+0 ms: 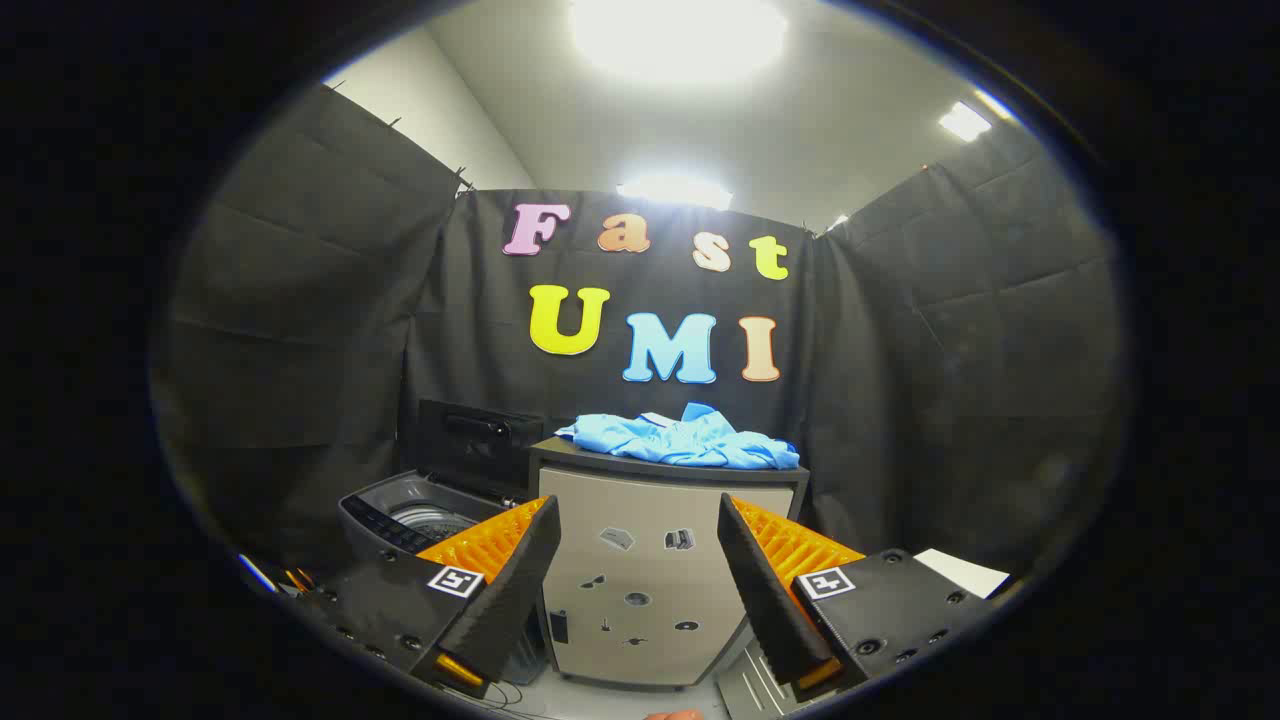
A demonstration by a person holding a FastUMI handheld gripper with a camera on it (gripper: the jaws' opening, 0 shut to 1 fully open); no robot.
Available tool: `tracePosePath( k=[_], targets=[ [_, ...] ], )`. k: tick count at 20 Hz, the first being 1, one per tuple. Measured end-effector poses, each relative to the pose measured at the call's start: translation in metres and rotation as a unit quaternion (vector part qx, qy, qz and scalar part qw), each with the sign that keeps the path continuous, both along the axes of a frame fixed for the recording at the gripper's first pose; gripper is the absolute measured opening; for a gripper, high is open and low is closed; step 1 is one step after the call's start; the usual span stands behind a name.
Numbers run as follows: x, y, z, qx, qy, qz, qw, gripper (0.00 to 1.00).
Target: Put the clothes into the washing machine and then close the washing machine lid.
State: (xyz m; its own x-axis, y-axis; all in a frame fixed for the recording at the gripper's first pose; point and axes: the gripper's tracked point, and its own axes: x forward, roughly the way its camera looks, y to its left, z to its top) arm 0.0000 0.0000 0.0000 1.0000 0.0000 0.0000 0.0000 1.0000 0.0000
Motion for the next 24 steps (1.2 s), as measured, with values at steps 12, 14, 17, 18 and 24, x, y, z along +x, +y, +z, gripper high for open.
tracePosePath(
  k=[12,14,17,18,24],
  targets=[
    [-0.0009,-0.0019,-0.0023,-0.002,0.004,0.003,1.0,0.98],
    [0.0001,-0.0034,-0.0004,-0.003,0.002,0.002,1.0,0.98],
    [0.0026,-0.005,-0.0009,-0.003,0.002,0.001,1.0,0.98],
    [0.003,-0.0052,-0.0008,-0.003,0.003,0.0,1.0,0.98],
    [0.0031,-0.0037,-0.0032,-0.005,0.004,0.001,1.0,0.98]
  ],
)
